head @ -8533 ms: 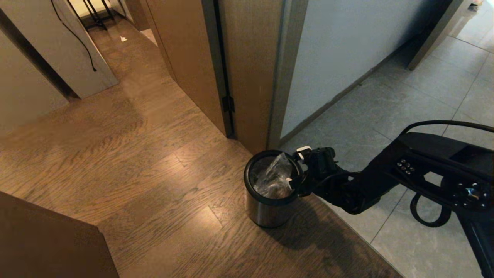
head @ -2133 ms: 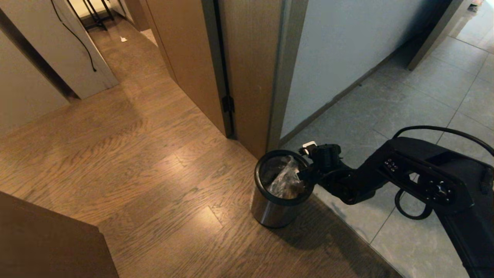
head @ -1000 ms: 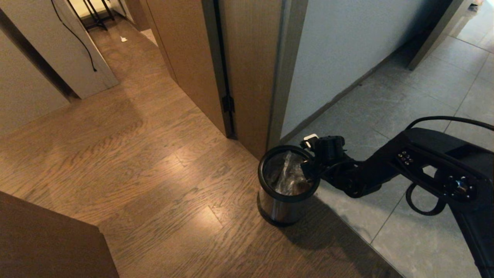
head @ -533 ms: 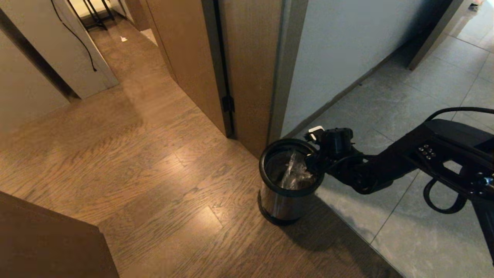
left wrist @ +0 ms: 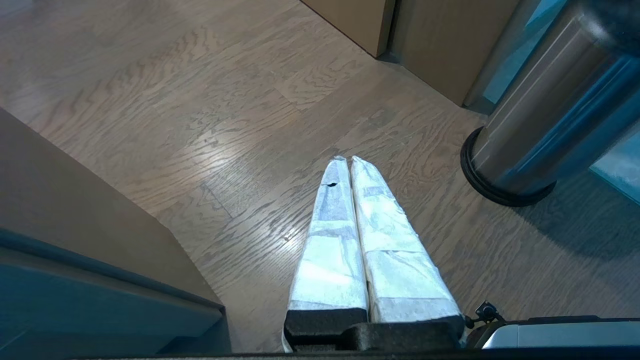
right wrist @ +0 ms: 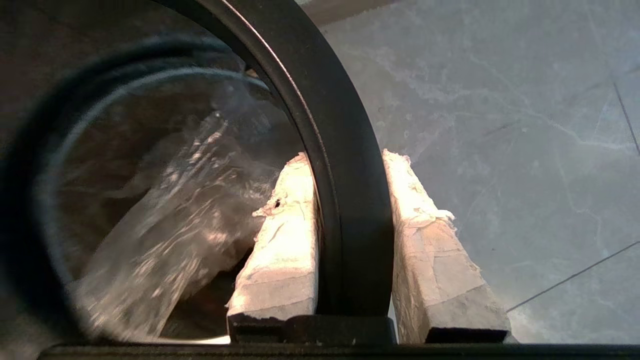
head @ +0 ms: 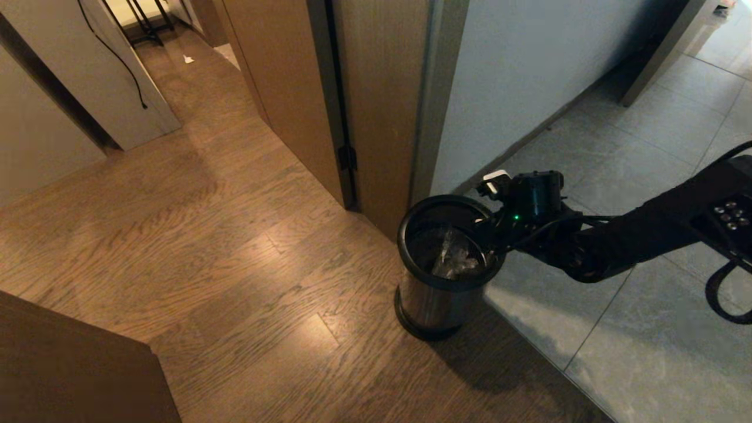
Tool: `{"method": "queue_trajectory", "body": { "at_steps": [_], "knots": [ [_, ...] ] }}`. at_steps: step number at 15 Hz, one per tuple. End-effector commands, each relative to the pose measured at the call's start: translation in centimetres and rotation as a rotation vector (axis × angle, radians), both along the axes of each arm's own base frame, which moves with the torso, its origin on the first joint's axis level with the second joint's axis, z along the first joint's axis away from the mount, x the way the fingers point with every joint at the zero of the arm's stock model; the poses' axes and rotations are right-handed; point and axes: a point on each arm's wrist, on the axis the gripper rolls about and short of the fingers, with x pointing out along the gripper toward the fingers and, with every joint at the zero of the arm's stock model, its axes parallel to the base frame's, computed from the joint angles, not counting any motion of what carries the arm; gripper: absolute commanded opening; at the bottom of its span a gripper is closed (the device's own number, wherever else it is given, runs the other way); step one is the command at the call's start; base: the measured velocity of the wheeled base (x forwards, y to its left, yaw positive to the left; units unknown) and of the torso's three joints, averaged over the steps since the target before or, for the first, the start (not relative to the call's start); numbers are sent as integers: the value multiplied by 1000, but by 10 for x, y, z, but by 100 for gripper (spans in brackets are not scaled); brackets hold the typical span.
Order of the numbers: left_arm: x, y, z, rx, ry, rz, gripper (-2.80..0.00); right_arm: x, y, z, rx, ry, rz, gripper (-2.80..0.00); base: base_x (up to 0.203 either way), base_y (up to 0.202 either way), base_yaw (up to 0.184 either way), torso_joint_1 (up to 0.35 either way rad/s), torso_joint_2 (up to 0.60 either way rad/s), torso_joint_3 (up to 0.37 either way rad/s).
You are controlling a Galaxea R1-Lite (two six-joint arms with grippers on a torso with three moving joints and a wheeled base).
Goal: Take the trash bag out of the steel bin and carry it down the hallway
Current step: Place the outer trash can on the ground
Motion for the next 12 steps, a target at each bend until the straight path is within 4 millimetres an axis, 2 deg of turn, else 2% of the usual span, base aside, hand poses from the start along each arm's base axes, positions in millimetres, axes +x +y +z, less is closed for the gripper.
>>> {"method": "queue_trajectory", "body": {
  "at_steps": [1, 7, 12],
  "knots": [
    [0, 0, 0, 0, 0, 0, -280, -16, -6, 34, 21, -48, 2, -280, 0, 0, 0, 0, 0, 0],
    [0, 0, 0, 0, 0, 0, -280, -41, -14, 70, 47, -91, 29, -280, 0, 0, 0, 0, 0, 0],
    [0, 0, 0, 0, 0, 0, -280, -69, -24, 112, 74, -151, 51, -280, 0, 0, 0, 0, 0, 0]
  ]
}}
